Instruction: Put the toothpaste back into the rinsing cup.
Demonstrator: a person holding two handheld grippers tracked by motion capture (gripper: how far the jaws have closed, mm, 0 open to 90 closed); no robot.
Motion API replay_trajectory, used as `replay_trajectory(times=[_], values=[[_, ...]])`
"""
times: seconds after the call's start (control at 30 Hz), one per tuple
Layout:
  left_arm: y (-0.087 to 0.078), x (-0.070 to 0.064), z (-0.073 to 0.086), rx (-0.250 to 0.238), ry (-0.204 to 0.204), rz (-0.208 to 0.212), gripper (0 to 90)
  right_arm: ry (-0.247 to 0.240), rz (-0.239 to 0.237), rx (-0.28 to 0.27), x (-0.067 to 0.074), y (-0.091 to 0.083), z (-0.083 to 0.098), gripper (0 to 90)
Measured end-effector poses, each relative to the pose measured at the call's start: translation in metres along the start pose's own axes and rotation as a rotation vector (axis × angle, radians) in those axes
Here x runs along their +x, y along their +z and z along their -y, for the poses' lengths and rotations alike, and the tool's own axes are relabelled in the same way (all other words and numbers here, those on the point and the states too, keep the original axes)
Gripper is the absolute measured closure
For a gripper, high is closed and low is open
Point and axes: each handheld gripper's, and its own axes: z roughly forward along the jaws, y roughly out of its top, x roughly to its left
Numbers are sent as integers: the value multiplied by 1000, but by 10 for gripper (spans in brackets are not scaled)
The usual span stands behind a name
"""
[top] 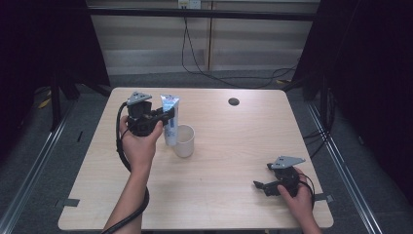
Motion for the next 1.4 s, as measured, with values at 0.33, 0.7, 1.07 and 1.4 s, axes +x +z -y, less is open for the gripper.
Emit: replay_trajectory(times=[0.33,0.7,1.07,1.4], values=[[9,-4,-2,4,8,10,681,0,0,0,0,0,0,101],[17,-9,-6,-1,26,11,680,0,0,0,0,0,0,102],[25,-12,-6,4,25,13,679,0,-1,0,0,0,0,102],[30,-12,-3,-4,21,13,679,0,0,0,0,0,0,101]])
